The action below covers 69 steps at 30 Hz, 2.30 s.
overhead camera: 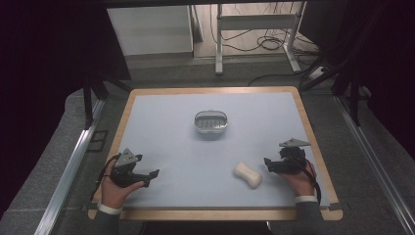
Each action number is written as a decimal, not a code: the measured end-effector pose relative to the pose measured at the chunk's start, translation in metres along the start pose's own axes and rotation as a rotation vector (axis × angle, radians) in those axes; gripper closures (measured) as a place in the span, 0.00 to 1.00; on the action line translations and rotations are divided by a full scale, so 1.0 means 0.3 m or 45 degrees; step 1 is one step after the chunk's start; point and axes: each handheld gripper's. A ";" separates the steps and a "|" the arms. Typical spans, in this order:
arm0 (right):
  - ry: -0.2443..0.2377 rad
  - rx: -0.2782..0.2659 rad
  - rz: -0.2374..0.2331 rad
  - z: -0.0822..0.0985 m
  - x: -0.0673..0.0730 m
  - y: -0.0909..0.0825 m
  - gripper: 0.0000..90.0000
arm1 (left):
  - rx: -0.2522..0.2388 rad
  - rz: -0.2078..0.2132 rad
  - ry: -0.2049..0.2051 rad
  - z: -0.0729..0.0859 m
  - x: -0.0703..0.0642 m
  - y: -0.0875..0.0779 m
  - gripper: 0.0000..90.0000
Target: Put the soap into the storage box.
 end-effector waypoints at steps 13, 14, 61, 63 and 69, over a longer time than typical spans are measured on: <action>-0.001 -0.063 0.027 0.000 -0.001 -0.040 0.10 | 0.006 0.008 0.014 0.002 -0.008 0.010 0.12; -0.007 -0.060 0.047 0.001 -0.003 -0.042 0.10 | 0.005 0.010 0.013 0.002 -0.008 0.011 0.12; -0.132 -0.081 -0.166 -0.077 0.070 -0.130 0.17 | -0.009 -0.003 -0.013 0.001 0.006 -0.020 0.12; -0.149 -0.070 -0.165 -0.085 0.074 -0.136 0.19 | -0.008 -0.003 -0.013 0.001 0.006 -0.019 0.12; -0.162 -0.020 -0.158 -0.106 0.083 -0.144 0.19 | -0.006 -0.007 -0.011 0.002 0.008 -0.020 0.12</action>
Point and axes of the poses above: each handheld gripper's, and its own axes: y roughly forward along the jaws, z roughly out of its underside, x roughly to its left, and after that the axes turned 6 degrees about -x, right-handed
